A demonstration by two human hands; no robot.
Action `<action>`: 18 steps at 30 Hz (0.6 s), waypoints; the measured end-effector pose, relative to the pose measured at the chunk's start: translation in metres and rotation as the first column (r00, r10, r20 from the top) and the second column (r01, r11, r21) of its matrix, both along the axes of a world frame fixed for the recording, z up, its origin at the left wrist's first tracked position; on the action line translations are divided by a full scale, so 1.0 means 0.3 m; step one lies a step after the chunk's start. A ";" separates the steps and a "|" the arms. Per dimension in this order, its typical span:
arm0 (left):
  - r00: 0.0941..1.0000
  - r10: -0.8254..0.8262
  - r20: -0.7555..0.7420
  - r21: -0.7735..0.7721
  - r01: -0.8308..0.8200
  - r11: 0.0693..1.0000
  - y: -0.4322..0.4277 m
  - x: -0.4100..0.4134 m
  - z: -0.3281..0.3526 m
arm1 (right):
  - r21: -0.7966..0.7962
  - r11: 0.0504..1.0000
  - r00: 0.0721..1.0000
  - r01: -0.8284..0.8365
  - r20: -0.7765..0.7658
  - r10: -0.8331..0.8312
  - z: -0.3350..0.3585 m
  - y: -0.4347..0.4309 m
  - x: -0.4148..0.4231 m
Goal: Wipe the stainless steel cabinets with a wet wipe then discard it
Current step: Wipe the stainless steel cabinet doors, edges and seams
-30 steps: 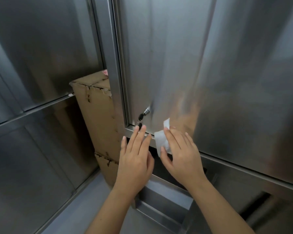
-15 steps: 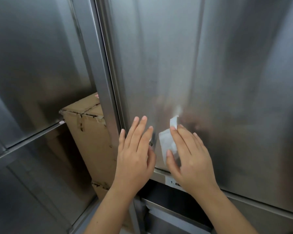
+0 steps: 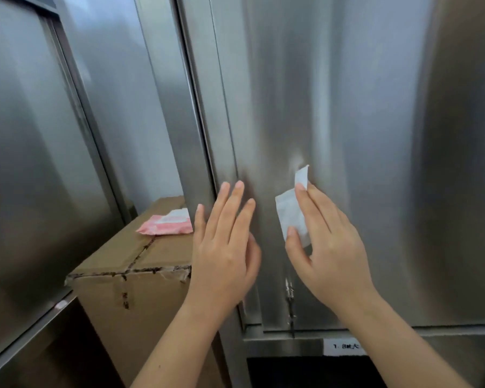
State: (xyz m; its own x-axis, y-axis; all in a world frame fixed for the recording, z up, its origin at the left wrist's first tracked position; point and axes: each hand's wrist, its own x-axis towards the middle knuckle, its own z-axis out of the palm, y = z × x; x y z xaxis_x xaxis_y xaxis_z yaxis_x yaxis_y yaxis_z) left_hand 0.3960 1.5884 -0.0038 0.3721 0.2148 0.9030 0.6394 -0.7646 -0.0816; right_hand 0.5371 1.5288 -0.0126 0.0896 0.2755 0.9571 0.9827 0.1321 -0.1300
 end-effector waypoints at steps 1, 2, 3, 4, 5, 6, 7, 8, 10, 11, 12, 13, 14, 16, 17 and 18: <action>1.000 -0.013 -0.004 0.015 0.013 1.000 0.027 -0.024 0.020 | 0.004 1.000 1.000 0.023 -0.020 -0.022 0.019 0.014 -0.030; 1.000 -0.029 -0.002 0.022 0.029 0.999 0.051 -0.045 0.038 | 0.007 0.999 0.999 0.040 -0.038 -0.040 0.038 0.028 -0.059; 0.999 -0.052 0.001 0.026 0.052 0.998 0.073 -0.064 0.056 | 0.010 0.998 0.997 0.055 -0.050 -0.054 0.057 0.042 -0.088; 0.997 -0.075 0.001 0.029 0.075 0.997 0.092 -0.079 0.071 | 0.013 0.998 0.996 0.068 -0.056 -0.067 0.076 0.057 -0.117; 0.996 -0.089 -0.009 0.034 0.089 0.995 0.106 -0.091 0.084 | 0.010 0.997 0.995 0.080 -0.055 -0.079 0.093 0.071 -0.144; 0.995 -0.094 -0.027 0.042 0.095 0.995 0.118 -0.100 0.095 | -0.001 0.996 0.995 0.091 -0.048 -0.091 0.108 0.085 -0.171; 0.994 -0.096 -0.048 0.049 0.098 0.994 0.129 -0.108 0.105 | -0.022 0.995 0.994 0.100 -0.038 -0.101 0.122 0.098 -0.196; 0.993 -0.097 -0.066 0.052 0.100 0.994 0.140 -0.114 0.115 | -0.053 0.993 0.994 0.107 -0.029 -0.108 0.133 0.110 -0.220; 0.992 -0.094 -0.088 0.057 0.099 0.993 0.160 -0.120 0.137 | -0.128 0.985 0.992 0.119 -0.012 -0.122 0.148 0.135 -0.253; 0.991 -0.093 -0.093 0.062 0.099 0.993 0.170 -0.121 0.148 | -0.155 0.980 0.992 0.125 -0.005 -0.127 0.151 0.147 -0.263; 0.991 -0.092 -0.094 0.073 0.099 0.992 0.179 -0.122 0.159 | -0.168 0.977 0.991 0.129 -0.001 -0.131 0.153 0.160 -0.266; 0.992 -0.090 -0.092 0.092 0.098 0.991 0.188 -0.122 0.169 | -0.171 0.976 0.991 0.131 0.000 -0.133 0.153 0.172 -0.266; 0.993 -0.086 -0.085 0.112 0.095 0.989 0.198 -0.123 0.178 | -0.174 0.976 0.991 0.131 0.000 -0.133 0.153 0.184 -0.262; 0.995 -0.092 -0.044 0.129 0.097 0.987 0.220 -0.128 0.191 | -0.208 0.970 0.991 0.129 0.000 -0.132 0.150 0.203 -0.249; 0.995 -0.099 -0.020 0.127 0.101 0.987 0.231 -0.131 0.196 | -0.219 0.966 0.991 0.135 0.013 -0.136 0.149 0.211 -0.239; 0.995 -0.102 -0.007 0.132 0.102 0.986 0.241 -0.133 0.199 | -0.217 0.965 0.989 0.147 0.035 -0.143 0.148 0.219 -0.229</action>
